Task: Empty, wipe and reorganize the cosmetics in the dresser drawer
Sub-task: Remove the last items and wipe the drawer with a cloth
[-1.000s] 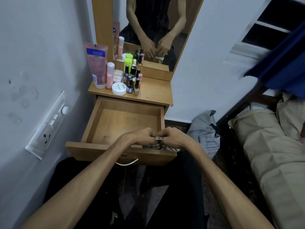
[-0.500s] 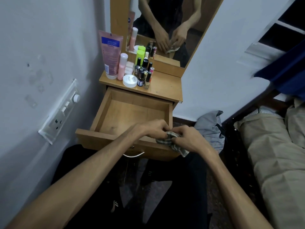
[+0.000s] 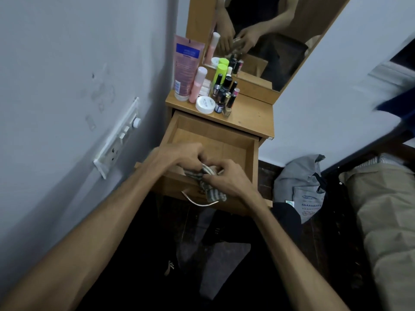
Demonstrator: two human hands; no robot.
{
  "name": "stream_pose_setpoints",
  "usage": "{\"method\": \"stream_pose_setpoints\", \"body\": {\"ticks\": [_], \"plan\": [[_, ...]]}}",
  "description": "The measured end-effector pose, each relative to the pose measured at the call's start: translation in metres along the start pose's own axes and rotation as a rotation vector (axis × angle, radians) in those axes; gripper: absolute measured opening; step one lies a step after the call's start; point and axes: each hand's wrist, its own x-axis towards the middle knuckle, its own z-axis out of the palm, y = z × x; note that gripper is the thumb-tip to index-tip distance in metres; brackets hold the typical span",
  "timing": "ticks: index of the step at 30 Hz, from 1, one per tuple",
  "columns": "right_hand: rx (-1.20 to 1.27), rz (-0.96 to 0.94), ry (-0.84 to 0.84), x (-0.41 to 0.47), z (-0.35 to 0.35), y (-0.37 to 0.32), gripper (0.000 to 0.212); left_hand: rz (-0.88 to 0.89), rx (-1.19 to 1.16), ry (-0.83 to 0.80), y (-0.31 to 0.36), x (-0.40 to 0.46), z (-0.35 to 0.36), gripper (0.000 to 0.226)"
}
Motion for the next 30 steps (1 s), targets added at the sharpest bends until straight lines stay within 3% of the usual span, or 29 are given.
{"method": "stream_pose_setpoints", "body": {"ticks": [7,12,15,18,22,26,30], "plan": [[0.087,-0.147,-0.028,0.040,0.058,-0.078,0.035,-0.266,0.124,0.301,-0.064,-0.052,-0.007,0.014],[0.128,-0.234,-0.080,0.051,0.071,-0.097,0.023,-0.357,0.229,0.352,-0.075,-0.068,-0.006,0.017],[0.184,-0.288,-0.126,0.053,0.066,-0.098,0.030,-0.376,0.258,0.336,-0.070,-0.076,-0.007,0.007],[0.247,-0.358,-0.141,0.059,0.058,-0.096,0.037,-0.397,0.250,0.362,-0.059,-0.086,-0.011,0.012],[0.203,-0.509,-0.101,0.063,0.045,-0.108,0.038,-0.426,0.216,0.608,-0.045,-0.101,-0.007,0.020],[0.046,-0.571,-0.136,0.062,0.040,-0.114,0.037,-0.436,-0.029,0.991,-0.042,-0.107,0.038,0.030],[-0.317,-0.685,-0.204,0.049,0.047,-0.103,0.026,-0.375,-0.413,1.132,-0.031,-0.099,0.110,0.031]]}}
